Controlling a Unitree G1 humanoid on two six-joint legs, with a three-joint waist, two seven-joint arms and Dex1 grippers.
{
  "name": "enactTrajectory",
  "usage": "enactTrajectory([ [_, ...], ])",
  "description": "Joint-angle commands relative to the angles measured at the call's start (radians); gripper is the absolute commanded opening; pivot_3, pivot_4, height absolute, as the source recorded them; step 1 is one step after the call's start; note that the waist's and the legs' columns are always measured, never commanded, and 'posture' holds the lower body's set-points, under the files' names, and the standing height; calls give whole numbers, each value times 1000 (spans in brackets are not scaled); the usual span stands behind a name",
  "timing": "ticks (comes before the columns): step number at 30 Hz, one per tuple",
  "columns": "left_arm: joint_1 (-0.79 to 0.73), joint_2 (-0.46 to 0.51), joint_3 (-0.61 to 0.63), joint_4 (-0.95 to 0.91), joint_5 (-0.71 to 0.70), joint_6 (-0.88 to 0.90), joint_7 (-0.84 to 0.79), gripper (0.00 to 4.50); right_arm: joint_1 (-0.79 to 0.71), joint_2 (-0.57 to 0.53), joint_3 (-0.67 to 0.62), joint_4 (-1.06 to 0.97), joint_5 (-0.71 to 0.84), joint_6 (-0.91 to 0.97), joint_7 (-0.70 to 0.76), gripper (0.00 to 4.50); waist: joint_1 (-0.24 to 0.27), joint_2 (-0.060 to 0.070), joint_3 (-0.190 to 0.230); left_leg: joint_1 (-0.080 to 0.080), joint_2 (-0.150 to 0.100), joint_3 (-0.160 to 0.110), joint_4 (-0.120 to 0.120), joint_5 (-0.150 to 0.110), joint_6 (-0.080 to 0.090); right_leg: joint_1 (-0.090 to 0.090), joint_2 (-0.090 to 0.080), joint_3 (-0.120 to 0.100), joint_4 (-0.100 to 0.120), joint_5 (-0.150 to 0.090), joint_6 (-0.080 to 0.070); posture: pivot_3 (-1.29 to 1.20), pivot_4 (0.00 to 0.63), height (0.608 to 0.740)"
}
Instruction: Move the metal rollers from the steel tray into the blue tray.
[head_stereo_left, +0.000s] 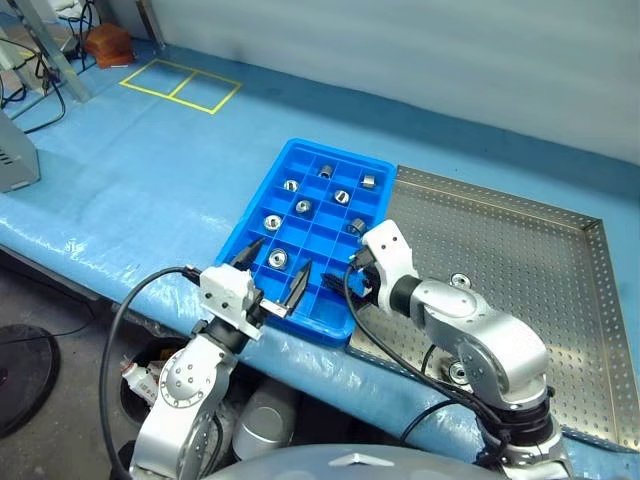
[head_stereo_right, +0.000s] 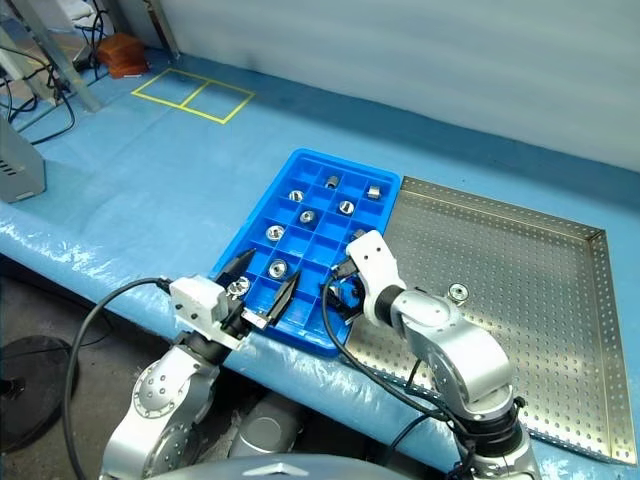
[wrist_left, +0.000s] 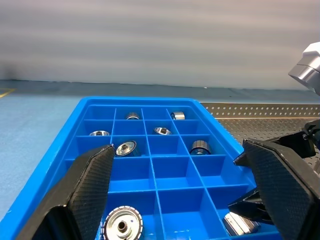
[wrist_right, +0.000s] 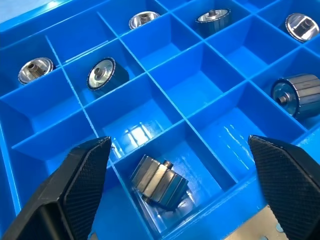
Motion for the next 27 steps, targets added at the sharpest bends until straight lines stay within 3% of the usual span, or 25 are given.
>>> enactTrajectory([
  [1, -29, 14, -21, 9, -25, 2, -38, 4500, 20, 24, -77, -69, -16, 25, -61, 4459, -8, 0, 0, 0, 0, 0, 0, 0, 0, 0, 0, 0, 0, 0, -1, 295, 150, 740],
  [7, -105, 41, -52, 64, -53, 15, -118, 4500, 36, 51, -228, -195, -31, 130, -126, 4459, -64, 1, -1, 0, 0, 0, 1, 0, 0, 0, 0, 0, 0, 0, -1, 194, 150, 740],
  [14, -174, 39, -101, 134, -58, 5, -178, 4500, 70, 75, -258, -264, -89, 231, -217, 4459, -210, 3, -2, 1, -1, -3, 0, 0, 0, 2, 0, 1, 1, 4, -5, 134, 150, 740],
  [19, -205, 31, -132, 160, -44, -10, -200, 4500, 55, 122, -222, -102, -152, 109, -282, 4459, -303, 4, -2, 4, 0, -3, -1, 1, -1, 3, 0, 2, 3, 4, -5, 82, 150, 740],
  [27, -219, 26, -150, 169, -36, -14, -204, 4500, 10, 188, -206, 100, -188, -69, -301, 4459, -342, 4, -2, 8, 0, -2, -1, 3, -1, 3, 1, 5, 8, 5, -5, 104, 150, 740],
])
